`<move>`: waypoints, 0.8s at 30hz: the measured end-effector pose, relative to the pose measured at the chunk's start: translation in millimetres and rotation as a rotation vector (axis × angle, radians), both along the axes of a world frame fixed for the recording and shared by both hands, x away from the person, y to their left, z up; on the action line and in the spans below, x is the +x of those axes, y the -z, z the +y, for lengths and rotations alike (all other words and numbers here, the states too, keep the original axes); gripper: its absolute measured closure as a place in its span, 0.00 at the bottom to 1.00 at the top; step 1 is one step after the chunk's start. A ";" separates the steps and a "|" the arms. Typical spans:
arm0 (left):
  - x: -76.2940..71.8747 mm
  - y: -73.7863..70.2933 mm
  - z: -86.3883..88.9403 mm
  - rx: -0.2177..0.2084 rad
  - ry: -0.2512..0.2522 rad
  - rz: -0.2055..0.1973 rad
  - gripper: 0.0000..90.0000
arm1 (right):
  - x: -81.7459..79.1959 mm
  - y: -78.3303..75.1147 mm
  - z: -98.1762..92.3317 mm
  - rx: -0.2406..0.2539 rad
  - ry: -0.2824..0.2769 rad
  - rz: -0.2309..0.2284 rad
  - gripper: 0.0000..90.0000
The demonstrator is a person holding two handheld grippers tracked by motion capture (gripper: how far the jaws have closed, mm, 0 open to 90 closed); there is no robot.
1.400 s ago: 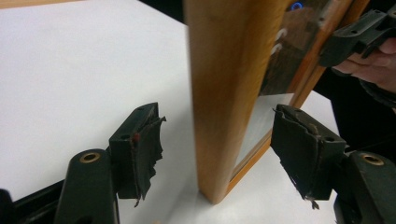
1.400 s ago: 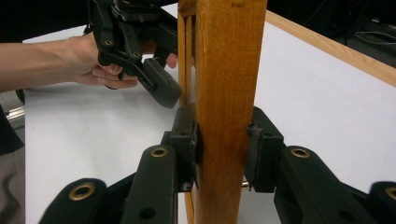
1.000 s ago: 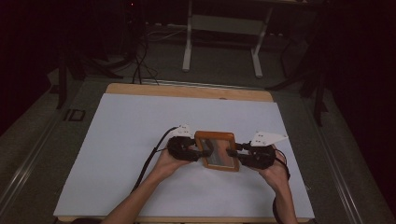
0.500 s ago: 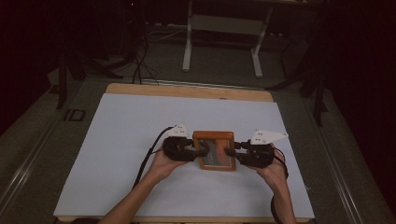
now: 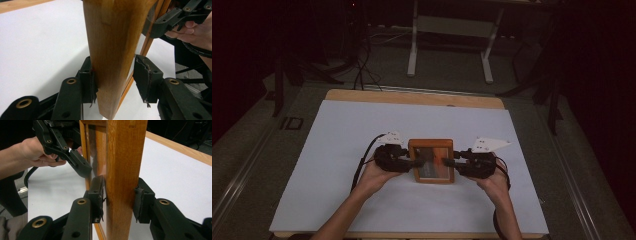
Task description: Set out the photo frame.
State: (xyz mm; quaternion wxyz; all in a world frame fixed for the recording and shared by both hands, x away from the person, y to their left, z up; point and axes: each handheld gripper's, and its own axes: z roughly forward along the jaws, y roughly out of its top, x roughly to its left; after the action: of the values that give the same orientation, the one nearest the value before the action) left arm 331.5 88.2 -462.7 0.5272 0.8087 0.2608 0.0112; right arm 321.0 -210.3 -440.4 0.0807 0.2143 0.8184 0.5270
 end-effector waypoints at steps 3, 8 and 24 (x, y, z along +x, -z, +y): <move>0.4 -0.9 5.4 0.006 -0.008 0.001 0.61 | 1.4 1.6 5.9 0.007 0.003 0.007 0.71; 1.6 -1.6 11.3 0.004 -0.024 0.008 0.61 | 4.0 4.8 12.4 0.025 0.016 0.020 0.70; 7.1 5.4 22.8 0.017 -0.061 0.061 0.61 | 14.4 22.7 24.3 0.077 0.035 0.099 0.69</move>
State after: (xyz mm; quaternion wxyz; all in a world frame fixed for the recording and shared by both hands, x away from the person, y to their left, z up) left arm 338.5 111.0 -468.1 0.5114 0.8049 0.3011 0.0047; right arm 335.3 -186.0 -463.0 0.0410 0.2573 0.7968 0.5452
